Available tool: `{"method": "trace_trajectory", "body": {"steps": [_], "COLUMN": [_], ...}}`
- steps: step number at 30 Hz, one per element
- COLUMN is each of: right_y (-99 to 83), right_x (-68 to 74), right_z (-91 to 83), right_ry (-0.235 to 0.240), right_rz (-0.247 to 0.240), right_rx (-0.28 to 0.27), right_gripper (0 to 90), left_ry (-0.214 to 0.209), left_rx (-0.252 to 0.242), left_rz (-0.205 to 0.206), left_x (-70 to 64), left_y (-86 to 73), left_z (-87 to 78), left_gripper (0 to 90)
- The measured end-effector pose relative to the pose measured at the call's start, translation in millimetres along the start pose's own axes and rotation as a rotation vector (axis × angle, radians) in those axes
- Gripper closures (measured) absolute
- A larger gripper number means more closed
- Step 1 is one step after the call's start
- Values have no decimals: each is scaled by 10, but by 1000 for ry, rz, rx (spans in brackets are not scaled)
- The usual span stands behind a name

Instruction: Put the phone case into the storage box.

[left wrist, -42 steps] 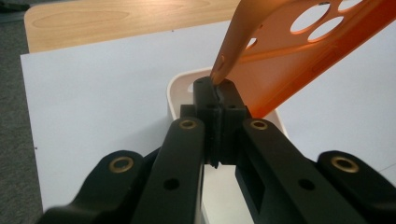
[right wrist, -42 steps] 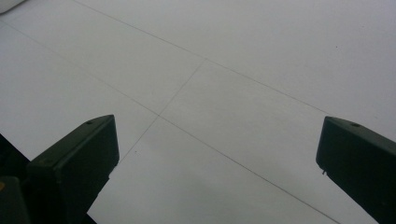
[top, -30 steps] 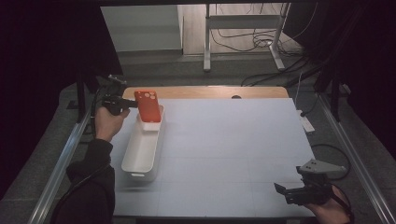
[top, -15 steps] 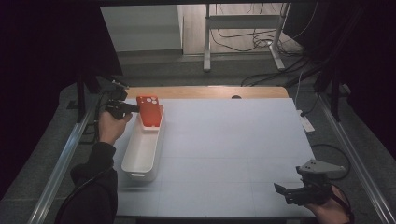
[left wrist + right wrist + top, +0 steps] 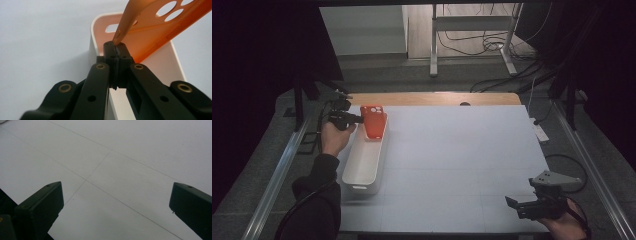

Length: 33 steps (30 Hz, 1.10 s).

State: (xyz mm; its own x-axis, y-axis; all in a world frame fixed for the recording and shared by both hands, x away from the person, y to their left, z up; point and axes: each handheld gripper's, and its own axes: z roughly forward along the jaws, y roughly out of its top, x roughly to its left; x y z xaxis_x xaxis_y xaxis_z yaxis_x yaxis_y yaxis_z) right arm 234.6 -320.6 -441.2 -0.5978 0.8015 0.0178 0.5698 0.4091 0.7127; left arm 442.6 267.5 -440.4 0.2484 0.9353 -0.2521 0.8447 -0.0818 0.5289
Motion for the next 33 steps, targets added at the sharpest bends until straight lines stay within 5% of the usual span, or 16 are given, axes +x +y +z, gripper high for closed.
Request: {"method": "trace_trajectory", "body": {"steps": [10, 33], "right_y": [0, -1], "right_x": [1, 5], "right_z": [-1, 0], "right_ry": [1, 0], "right_rz": [-1, -4], "right_rx": [0, 1], "right_gripper": [0, 0], "left_ry": [4, -28], "left_rx": [-10, -109], "left_rz": [-4, 60], "left_x": [-1, -21], "left_y": [-11, -85], "left_z": [68, -41], "left_gripper": [877, 645]}}
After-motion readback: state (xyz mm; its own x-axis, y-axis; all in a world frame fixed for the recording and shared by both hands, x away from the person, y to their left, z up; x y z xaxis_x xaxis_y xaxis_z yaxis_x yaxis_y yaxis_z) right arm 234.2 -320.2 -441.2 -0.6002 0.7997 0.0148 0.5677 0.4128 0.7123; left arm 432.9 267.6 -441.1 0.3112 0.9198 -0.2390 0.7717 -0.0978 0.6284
